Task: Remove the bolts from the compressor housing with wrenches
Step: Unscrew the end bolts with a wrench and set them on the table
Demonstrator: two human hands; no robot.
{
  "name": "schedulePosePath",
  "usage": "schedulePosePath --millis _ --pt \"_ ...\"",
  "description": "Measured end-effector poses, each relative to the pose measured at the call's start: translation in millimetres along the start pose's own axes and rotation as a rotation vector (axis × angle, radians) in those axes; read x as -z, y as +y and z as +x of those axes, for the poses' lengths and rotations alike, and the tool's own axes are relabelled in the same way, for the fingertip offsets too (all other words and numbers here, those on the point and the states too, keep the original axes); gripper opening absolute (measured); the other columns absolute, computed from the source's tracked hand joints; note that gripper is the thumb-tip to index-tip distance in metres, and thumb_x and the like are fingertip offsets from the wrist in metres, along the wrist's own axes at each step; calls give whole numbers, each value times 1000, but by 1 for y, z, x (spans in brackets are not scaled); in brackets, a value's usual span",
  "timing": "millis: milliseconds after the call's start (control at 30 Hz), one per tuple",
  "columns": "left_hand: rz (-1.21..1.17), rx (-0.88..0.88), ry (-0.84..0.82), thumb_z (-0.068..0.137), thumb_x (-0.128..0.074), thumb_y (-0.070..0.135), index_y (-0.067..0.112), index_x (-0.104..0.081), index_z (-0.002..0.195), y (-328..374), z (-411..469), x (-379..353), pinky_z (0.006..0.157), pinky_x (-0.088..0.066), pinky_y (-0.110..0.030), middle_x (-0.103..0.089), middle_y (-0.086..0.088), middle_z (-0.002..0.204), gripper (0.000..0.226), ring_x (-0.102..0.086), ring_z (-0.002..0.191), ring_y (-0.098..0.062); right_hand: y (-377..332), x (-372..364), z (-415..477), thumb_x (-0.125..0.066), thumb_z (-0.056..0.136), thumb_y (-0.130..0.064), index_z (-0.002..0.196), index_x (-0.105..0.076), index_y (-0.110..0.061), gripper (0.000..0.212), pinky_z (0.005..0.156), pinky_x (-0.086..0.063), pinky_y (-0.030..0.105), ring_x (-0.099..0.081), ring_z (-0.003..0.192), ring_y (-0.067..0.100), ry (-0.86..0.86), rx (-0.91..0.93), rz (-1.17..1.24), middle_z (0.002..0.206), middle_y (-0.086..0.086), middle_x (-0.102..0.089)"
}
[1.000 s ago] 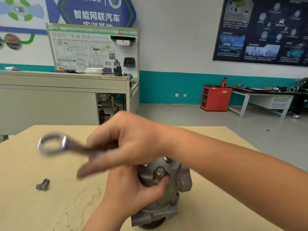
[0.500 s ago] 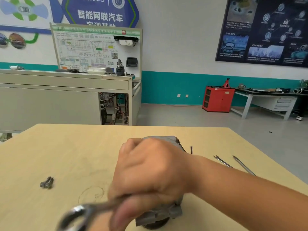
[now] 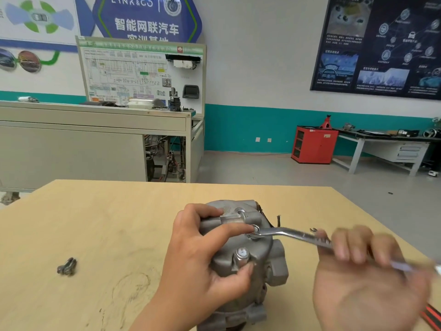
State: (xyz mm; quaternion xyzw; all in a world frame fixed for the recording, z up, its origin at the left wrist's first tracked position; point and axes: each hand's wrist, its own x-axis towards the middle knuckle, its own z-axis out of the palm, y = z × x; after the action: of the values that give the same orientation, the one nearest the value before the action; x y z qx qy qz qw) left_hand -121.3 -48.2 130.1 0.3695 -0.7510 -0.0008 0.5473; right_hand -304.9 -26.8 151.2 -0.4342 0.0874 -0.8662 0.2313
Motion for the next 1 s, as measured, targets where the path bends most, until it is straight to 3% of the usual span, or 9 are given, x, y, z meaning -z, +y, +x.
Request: schedulePosePath --millis 33,100,233,433,533,633,767,900,1000 --pt "-3 0 2 61 -61 45 42 -60 110 0 0 0 89 -38 -14 -42 9 110 49 -47 105 -11 8 -1 9 -41 90 -30 68 -46 -11 29 74 -51 33 -48 55 20 -19 -170 114 62 6 -48" --pt "-8 -1 7 61 -61 44 42 -61 110 -1 0 0 91 -37 -13 -42 8 109 49 -46 106 -10 35 -5 31 -38 94 -27 69 -42 -20 26 52 -42 19 -36 42 8 205 -480 228 52 -7 -35" --pt "-21 -1 -9 63 -62 44 44 -68 103 1 1 2 94 -36 -14 -43 6 109 41 -47 109 -14 80 -55 78 -43 98 -24 82 -44 -19 17 32 -24 15 -26 34 3 182 -834 -52 48 -9 -30" --pt "38 23 8 65 -59 45 38 -73 99 2 5 4 89 -39 -27 -44 0 103 38 -50 105 -23 110 -68 88 -60 88 -38 83 -38 -24 27 43 -32 22 -34 49 8 -216 -803 -597 66 -4 -35" --pt "50 0 16 64 -59 45 38 -72 100 3 5 3 88 -41 -29 -44 1 102 39 -51 102 -25 106 -66 91 -63 86 -36 82 -37 -25 28 47 -34 26 -36 56 12 -240 -802 -696 69 -2 -37" --pt "49 -40 45 62 -60 43 37 -72 102 7 3 -1 87 -43 -27 -46 -2 100 42 -54 99 -24 103 -60 88 -61 88 -29 82 -37 -24 26 41 -32 22 -33 48 10 -180 -794 -587 63 -3 -33" --pt "17 11 86 58 -61 46 35 -51 122 10 -1 -5 91 -32 -6 -45 11 105 66 -46 95 -9 99 -59 83 -56 92 -26 83 -38 -20 20 35 -31 16 -30 38 6 -110 -814 -431 48 -7 -32" --pt "2 90 99 55 -66 58 32 -45 126 11 -1 -7 89 -35 -9 -46 15 109 78 -45 100 -6 100 -61 80 -49 95 -21 82 -39 -19 17 35 -30 15 -29 36 5 -34 -783 -348 44 -9 -31" --pt "5 97 119 57 -65 56 35 -43 122 11 -1 -10 88 -35 -9 -46 16 108 72 -45 99 -6 98 -50 74 -46 96 -14 77 -39 -18 21 35 -28 15 -29 35 5 166 -728 -184 45 -8 -31"
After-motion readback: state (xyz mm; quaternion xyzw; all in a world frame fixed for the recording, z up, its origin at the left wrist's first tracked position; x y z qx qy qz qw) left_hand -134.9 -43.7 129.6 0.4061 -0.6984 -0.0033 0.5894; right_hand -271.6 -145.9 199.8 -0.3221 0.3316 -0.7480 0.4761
